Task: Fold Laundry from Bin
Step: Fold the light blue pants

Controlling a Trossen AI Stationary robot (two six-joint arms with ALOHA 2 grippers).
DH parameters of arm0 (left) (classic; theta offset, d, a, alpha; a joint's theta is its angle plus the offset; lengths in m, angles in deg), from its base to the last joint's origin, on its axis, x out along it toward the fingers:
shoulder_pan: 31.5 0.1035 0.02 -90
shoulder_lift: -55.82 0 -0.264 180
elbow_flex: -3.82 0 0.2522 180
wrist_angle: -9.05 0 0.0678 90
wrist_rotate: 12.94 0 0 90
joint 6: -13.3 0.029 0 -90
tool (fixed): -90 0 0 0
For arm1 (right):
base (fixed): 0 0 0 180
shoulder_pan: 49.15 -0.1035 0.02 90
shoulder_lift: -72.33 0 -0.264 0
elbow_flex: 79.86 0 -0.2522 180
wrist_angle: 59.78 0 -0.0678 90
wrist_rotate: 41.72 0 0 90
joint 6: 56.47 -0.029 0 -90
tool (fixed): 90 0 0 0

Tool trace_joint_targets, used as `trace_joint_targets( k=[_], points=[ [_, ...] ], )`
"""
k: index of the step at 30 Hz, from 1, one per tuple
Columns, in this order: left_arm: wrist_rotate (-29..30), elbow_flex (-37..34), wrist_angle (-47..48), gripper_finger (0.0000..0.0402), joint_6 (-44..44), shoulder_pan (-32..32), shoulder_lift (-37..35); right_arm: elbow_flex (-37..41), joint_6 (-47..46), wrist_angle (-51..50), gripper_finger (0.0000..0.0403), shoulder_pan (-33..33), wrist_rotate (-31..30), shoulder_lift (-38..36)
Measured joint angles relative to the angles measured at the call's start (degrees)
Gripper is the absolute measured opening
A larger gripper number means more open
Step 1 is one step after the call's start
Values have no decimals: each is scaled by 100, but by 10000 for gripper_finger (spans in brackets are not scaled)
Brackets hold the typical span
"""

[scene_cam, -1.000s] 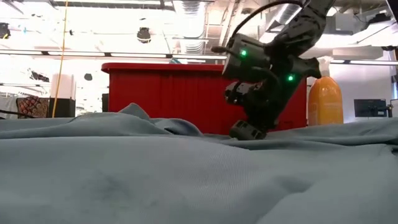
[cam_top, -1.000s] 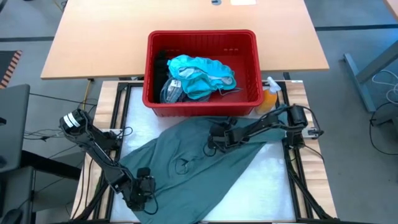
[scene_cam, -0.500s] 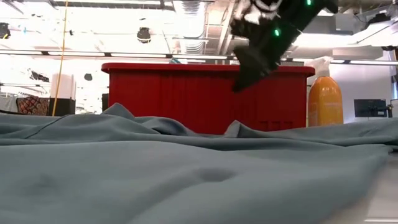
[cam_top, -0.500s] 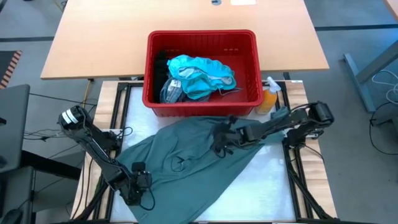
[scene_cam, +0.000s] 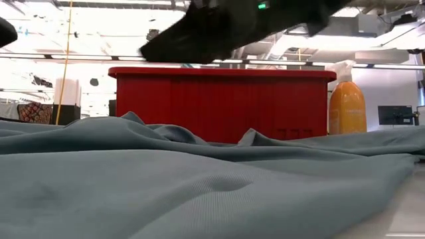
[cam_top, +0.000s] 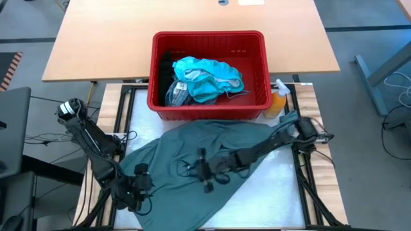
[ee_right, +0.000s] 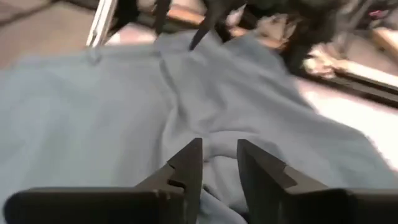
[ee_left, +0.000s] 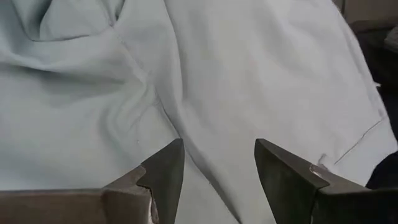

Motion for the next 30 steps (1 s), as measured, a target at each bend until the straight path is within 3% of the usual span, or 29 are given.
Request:
trace_joint_targets(
  k=[6,12,20,30],
  points=[
    [80,2,11,197,-366,-23,410,-1824,197,-2110,196,131,41,1043],
    [-72,3,0,220,-507,-26,785,-2826,394,-3100,243,337,240,1546],
    [-711,8,-25,226,-823,-48,1598,-2830,19,-3946,236,731,1049,1583],
    [-470,54,-6,226,-1333,-74,2163,-1894,-155,-3088,216,968,1083,1555]
  ],
)
